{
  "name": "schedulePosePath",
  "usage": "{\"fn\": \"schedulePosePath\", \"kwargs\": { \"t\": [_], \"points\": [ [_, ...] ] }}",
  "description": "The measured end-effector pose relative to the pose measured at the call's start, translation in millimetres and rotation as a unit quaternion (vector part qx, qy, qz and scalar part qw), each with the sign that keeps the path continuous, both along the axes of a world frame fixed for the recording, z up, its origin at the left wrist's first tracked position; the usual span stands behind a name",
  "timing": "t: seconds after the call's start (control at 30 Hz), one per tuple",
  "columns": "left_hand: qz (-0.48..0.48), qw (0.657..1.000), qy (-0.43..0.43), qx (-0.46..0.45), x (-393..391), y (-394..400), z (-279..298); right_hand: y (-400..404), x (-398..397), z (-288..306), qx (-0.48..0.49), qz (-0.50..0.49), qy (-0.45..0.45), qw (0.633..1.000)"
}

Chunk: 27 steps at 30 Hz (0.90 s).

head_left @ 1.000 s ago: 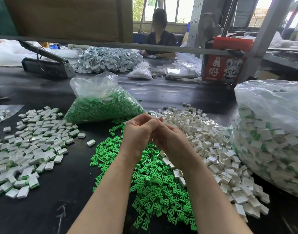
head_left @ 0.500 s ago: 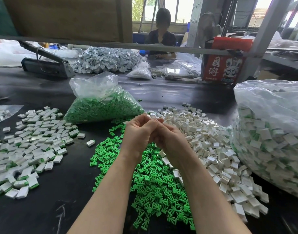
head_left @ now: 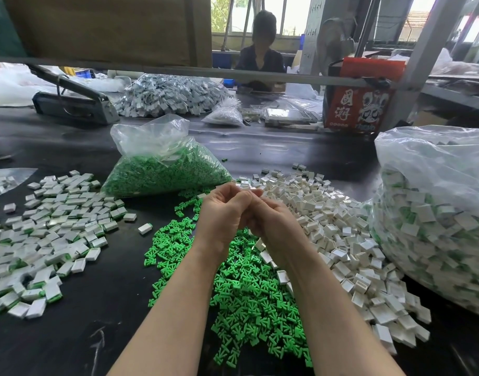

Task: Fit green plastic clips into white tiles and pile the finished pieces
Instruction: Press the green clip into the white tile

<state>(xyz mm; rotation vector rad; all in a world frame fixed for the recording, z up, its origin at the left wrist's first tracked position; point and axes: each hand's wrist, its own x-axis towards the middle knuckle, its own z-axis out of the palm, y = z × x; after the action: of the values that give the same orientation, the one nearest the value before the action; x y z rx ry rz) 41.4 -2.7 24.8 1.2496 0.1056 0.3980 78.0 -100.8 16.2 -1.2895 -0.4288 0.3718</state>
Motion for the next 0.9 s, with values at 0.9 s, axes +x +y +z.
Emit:
{"fn": "schedulePosePath", "kwargs": {
  "t": [0.9],
  "points": [
    [-0.001, 1.000, 0.010, -0.007, 2.3, 2.7, -6.9, 1.4, -4.4, 0.9, 0.010, 0.000, 0.000, 1.000]
  ]
}}
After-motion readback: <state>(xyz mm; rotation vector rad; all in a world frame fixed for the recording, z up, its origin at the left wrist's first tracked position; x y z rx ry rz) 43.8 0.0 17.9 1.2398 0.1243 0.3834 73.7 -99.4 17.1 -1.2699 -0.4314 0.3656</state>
